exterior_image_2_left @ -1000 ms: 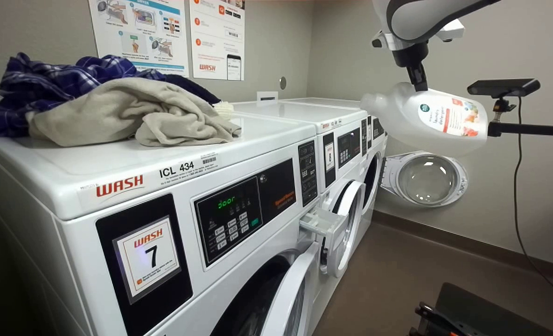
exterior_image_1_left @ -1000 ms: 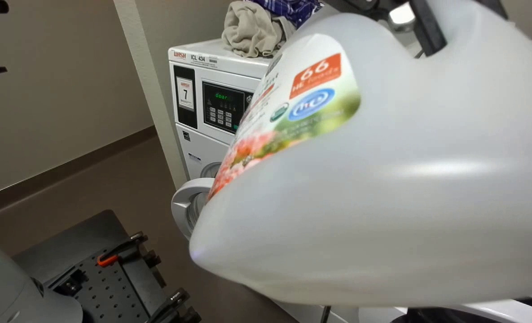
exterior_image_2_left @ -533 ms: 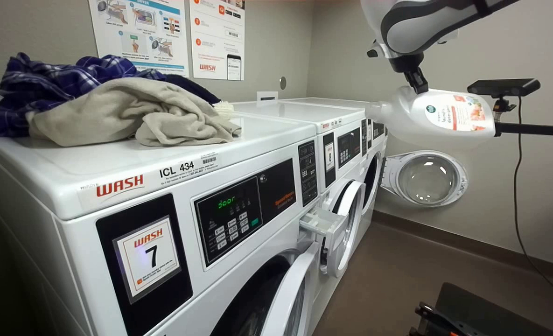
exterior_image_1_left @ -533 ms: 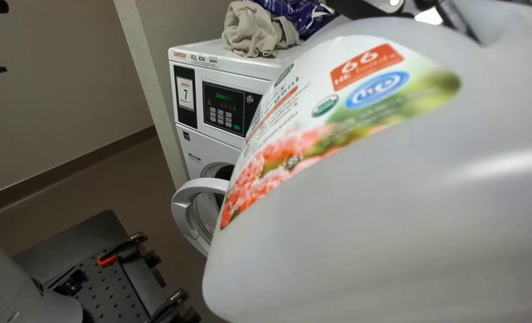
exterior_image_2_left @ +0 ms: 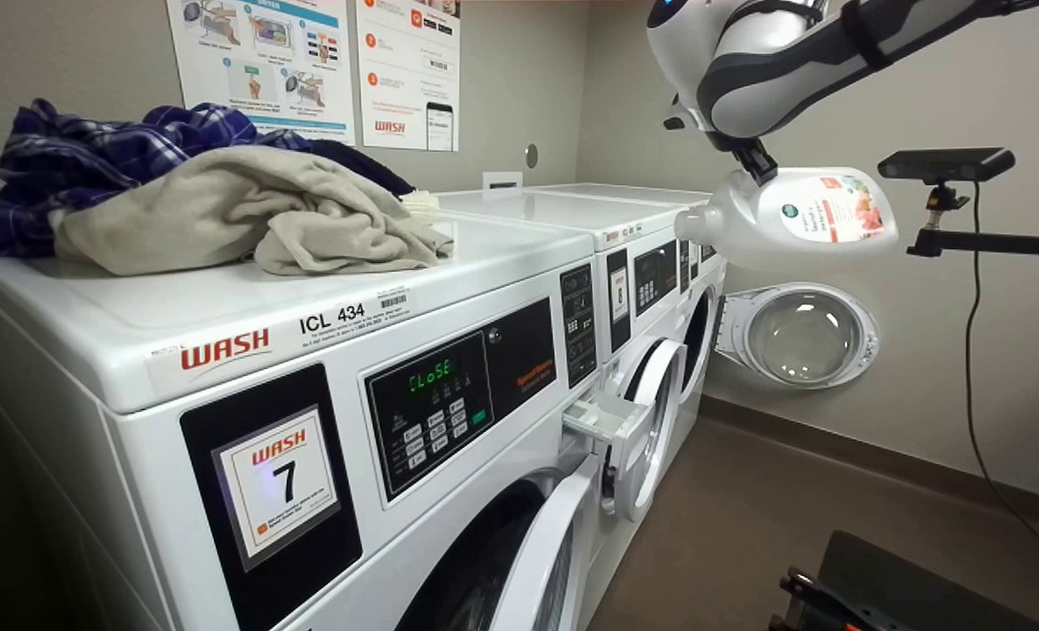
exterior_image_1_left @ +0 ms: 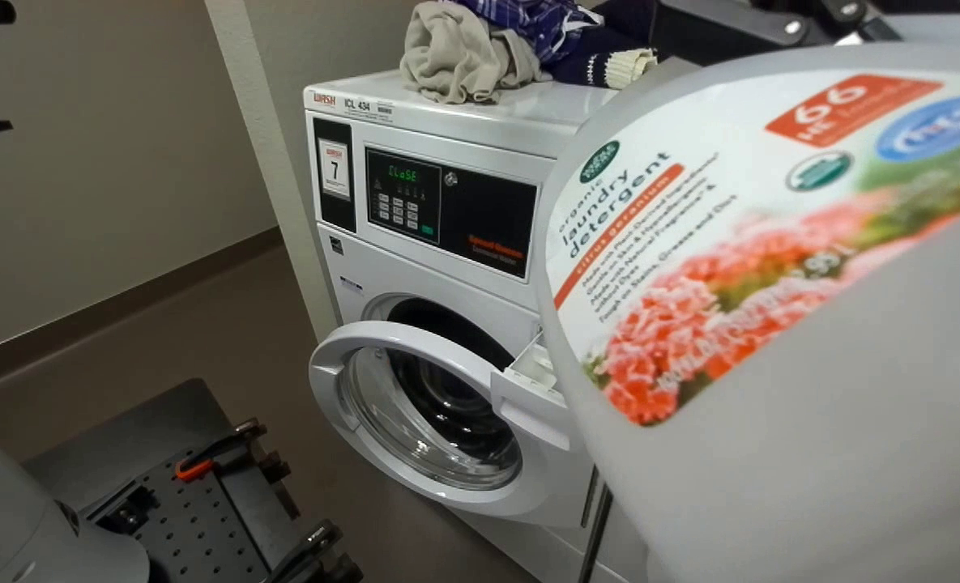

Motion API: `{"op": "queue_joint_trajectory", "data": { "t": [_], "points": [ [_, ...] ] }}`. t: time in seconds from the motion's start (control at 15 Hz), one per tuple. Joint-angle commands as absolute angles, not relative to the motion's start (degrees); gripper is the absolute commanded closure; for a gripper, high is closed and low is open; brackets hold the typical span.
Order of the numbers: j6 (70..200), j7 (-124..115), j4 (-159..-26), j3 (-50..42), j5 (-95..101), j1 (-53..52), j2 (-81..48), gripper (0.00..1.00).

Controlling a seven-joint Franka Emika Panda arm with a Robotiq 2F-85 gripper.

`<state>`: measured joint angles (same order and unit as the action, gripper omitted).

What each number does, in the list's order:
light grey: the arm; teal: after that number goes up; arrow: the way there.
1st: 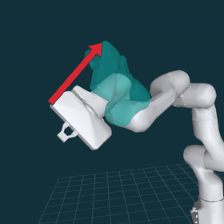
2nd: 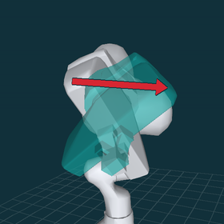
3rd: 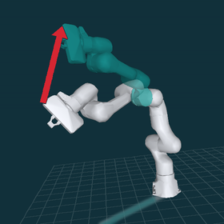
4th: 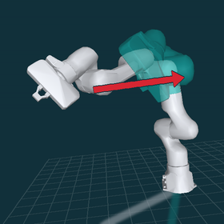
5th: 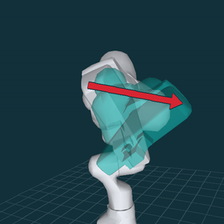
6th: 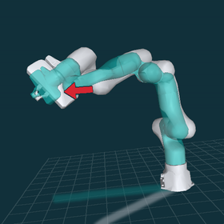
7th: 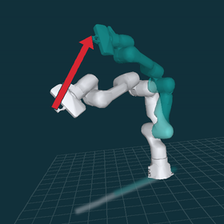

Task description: Pour some of the detergent in the detergent tray

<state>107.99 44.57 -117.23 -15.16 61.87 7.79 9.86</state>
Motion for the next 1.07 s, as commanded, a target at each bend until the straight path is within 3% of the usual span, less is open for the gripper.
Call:
{"op": "queue_joint_trajectory", "data": {
  "t": [0.0,1.0],
  "points": [
    [110.7,47.6,-115.3,-14.0,65.4,8.4,8.8,0.94],
    [122.0,49.0,-115.3,-12.7,79.3,8.6,7.3,0.94]
  ]
}}
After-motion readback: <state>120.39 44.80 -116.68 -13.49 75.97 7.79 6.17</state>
